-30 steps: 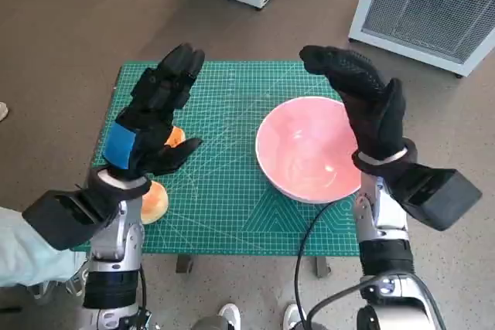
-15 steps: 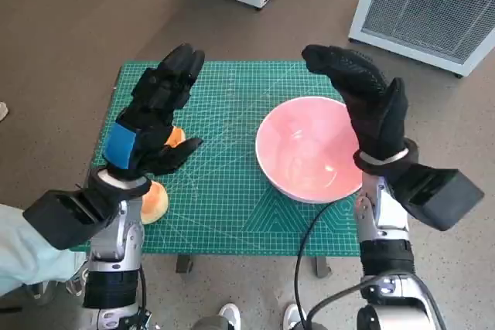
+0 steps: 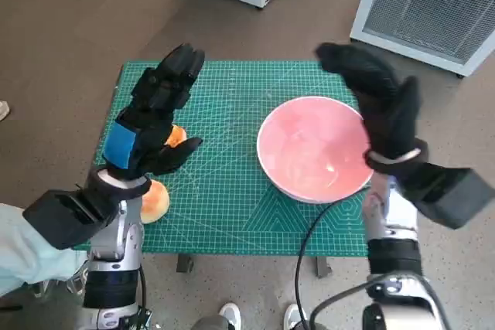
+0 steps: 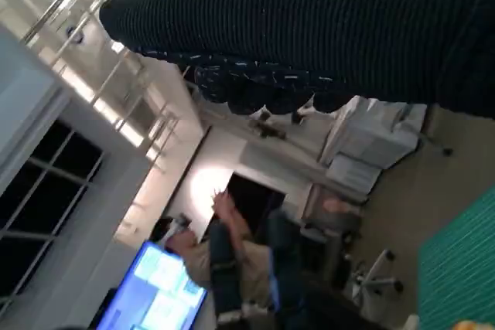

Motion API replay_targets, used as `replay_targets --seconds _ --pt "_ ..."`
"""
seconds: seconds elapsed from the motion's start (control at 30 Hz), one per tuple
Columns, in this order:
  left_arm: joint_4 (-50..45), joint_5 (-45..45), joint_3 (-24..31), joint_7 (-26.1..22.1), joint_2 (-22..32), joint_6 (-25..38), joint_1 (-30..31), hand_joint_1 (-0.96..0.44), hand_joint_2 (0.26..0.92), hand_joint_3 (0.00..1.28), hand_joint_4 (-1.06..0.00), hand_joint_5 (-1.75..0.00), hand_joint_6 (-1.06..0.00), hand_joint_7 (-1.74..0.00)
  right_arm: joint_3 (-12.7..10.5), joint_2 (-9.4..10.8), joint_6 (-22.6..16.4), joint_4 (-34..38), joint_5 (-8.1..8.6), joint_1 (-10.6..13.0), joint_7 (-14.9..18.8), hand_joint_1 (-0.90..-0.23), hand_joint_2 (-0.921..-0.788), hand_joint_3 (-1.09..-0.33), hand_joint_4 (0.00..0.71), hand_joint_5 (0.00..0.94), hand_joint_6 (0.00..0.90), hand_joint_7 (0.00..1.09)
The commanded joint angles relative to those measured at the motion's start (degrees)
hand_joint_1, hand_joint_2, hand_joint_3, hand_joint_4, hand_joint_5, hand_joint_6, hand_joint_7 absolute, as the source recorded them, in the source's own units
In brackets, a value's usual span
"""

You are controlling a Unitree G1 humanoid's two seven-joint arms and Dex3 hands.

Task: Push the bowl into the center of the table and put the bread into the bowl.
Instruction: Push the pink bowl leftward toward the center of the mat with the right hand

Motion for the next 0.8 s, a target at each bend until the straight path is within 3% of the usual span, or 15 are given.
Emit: replay_targets --seconds 0.03,0.5,0.8 --pt "-0.44 0.60 0.09 0.00 0.57 -0.13 -0.13 -0.61 0.921 0.24 -0.19 0.00 -0.14 -0.29 -2.75 -1.38 -2.16 5.33 -0.19 0.31 -2.08 -0.706 -0.921 -0.685 0.220 0.005 0.030 0.59" --pt "0.22 0.38 0.33 -0.05 0.64 -0.19 -0.03 -0.63 0.921 0.24 -0.19 0.00 -0.14 -0.30 -8.08 -5.33 -8.45 20.00 -2.77 -1.75 -9.77 -0.659 -0.921 -0.756 0.218 0.001 0.035 0.52" --pt "0.08 0.24 0.34 0.12 0.50 0.13 0.02 -0.64 0.921 0.24 -0.19 0.00 -0.14 -0.30 -9.65 -6.28 -7.99 27.16 -3.22 -2.61 -13.29 -0.623 -0.921 -0.809 0.220 0.001 0.050 0.51"
